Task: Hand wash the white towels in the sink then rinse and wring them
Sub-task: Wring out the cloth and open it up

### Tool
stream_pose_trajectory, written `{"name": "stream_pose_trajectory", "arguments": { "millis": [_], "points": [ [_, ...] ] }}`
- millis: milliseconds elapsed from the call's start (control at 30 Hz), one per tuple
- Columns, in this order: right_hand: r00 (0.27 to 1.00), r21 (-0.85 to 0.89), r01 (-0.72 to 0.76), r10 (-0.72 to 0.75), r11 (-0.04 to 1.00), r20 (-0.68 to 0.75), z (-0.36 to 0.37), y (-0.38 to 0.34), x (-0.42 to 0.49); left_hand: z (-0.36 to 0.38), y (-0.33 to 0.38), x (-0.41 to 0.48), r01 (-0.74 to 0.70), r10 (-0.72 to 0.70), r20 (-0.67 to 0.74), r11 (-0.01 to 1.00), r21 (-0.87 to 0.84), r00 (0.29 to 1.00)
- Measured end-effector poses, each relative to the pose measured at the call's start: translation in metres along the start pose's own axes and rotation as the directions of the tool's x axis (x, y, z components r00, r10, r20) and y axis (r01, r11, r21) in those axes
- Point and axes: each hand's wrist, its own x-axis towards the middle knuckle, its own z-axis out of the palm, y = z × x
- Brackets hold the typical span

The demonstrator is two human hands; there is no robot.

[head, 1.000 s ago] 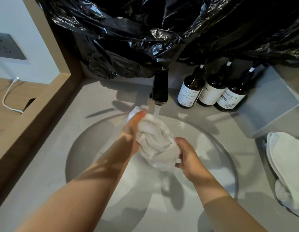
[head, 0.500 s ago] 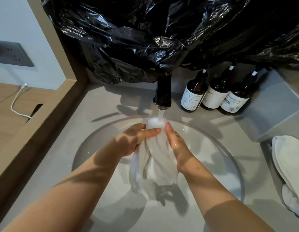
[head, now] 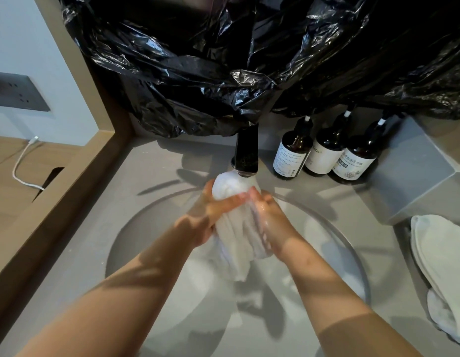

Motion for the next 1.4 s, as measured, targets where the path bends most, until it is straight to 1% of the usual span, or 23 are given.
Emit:
{"name": "stream_pose_trajectory", "arguments": {
  "millis": [67, 100, 133, 200, 233, 267, 333, 433, 567, 633, 700, 800, 833, 900, 967, 1000, 1067, 1100, 1133, 1167, 1300, 1367, 1400],
  "points": [
    [1.0, -0.174, 0.0, -0.005, 0.985, -0.029, -0.007, -0.015, -0.003, -0.003, -0.005, -0.001, -0.028, 0.028, -0.008, 1.0, -0.009, 1.0],
    [0.996, -0.261, 0.041, -0.061, 0.965, -0.066, -0.009, -0.023, -0.002, -0.005, -0.005, -0.002, -0.038, 0.036, -0.054, 0.999, -0.035, 0.998],
    [0.98, -0.313, 0.105, -0.151, 0.944, -0.126, -0.011, -0.03, 0.0, -0.005, -0.006, -0.003, -0.035, 0.029, -0.098, 0.998, -0.056, 0.995],
    [0.916, -0.321, 0.217, -0.306, 0.922, -0.26, -0.011, -0.048, 0.009, -0.005, -0.008, -0.003, -0.026, 0.021, -0.12, 0.999, -0.041, 0.993],
    [0.894, -0.274, 0.252, -0.332, 0.928, -0.3, -0.009, -0.059, 0.014, -0.004, -0.009, -0.003, -0.033, 0.032, -0.108, 0.999, -0.012, 0.994],
    [0.888, -0.213, 0.277, -0.334, 0.937, -0.317, -0.007, -0.072, 0.017, -0.003, -0.009, -0.004, -0.034, 0.036, -0.106, 0.999, 0.02, 0.994],
    [0.903, -0.099, 0.276, -0.293, 0.956, -0.315, -0.003, -0.092, 0.02, -0.001, -0.007, -0.007, -0.024, 0.03, -0.112, 0.998, 0.057, 0.993],
    [0.907, 0.07, 0.242, -0.201, 0.968, -0.369, -0.001, -0.108, 0.028, -0.005, -0.01, -0.011, -0.026, 0.029, -0.151, 0.999, 0.023, 0.988],
    [0.915, 0.196, 0.178, -0.089, 0.964, -0.393, 0.0, -0.122, 0.037, -0.009, -0.011, -0.018, -0.03, 0.029, -0.139, 1.0, -0.001, 0.99],
    [0.899, 0.22, 0.195, -0.084, 0.956, -0.43, -0.002, -0.123, 0.039, -0.008, -0.011, -0.02, -0.039, 0.039, -0.142, 0.999, 0.005, 0.989],
    [0.881, 0.201, 0.203, -0.09, 0.958, -0.464, -0.004, -0.116, 0.039, -0.007, -0.009, -0.02, -0.051, 0.05, -0.147, 0.999, 0.003, 0.988],
    [0.88, 0.174, 0.158, -0.059, 0.972, -0.471, -0.012, -0.101, 0.035, -0.005, -0.006, -0.02, -0.055, 0.052, -0.159, 0.998, -0.013, 0.986],
    [0.891, 0.176, 0.145, -0.051, 0.974, -0.451, -0.015, -0.096, 0.031, -0.004, -0.004, -0.021, -0.05, 0.048, -0.156, 0.999, -0.006, 0.987],
    [0.907, 0.14, 0.156, -0.086, 0.978, -0.412, -0.018, -0.08, 0.024, -0.004, 0.0, -0.024, -0.053, 0.055, -0.132, 0.998, 0.02, 0.99],
    [0.925, -0.003, 0.161, -0.152, 0.987, -0.347, -0.021, -0.052, 0.014, -0.005, 0.004, -0.029, -0.068, 0.072, -0.089, 0.996, 0.05, 0.993],
    [0.945, -0.063, 0.177, -0.187, 0.982, -0.267, -0.021, -0.035, 0.007, -0.006, 0.007, -0.032, -0.081, 0.086, -0.064, 0.994, 0.067, 0.994],
    [0.978, -0.116, 0.203, -0.206, 0.972, -0.017, -0.021, -0.003, -0.01, -0.008, 0.015, -0.038, -0.114, 0.116, -0.009, 0.987, 0.112, 0.993],
    [0.971, -0.125, 0.226, -0.213, 0.966, 0.108, -0.022, 0.009, -0.018, -0.009, 0.019, -0.041, -0.123, 0.121, 0.027, 0.985, 0.122, 0.992],
    [0.957, -0.111, 0.239, -0.214, 0.965, 0.198, -0.024, 0.018, -0.025, -0.009, 0.023, -0.044, -0.123, 0.117, 0.058, 0.985, 0.123, 0.991],
    [0.944, -0.073, 0.239, -0.214, 0.968, 0.252, -0.025, 0.023, -0.031, -0.009, 0.027, -0.046, -0.12, 0.111, 0.083, 0.986, 0.114, 0.99],
    [0.925, 0.02, 0.199, -0.195, 0.98, 0.327, -0.028, 0.037, -0.043, -0.014, 0.029, -0.048, -0.103, 0.101, 0.124, 0.995, 0.01, 0.987],
    [0.937, 0.037, 0.163, -0.166, 0.986, 0.306, -0.025, 0.04, -0.043, -0.013, 0.029, -0.049, -0.103, 0.103, 0.115, 0.995, -0.007, 0.988],
    [0.944, 0.017, 0.15, -0.149, 0.988, 0.293, -0.024, 0.038, -0.043, -0.011, 0.03, -0.051, -0.107, 0.107, 0.106, 0.994, -0.005, 0.989]
  ]
}}
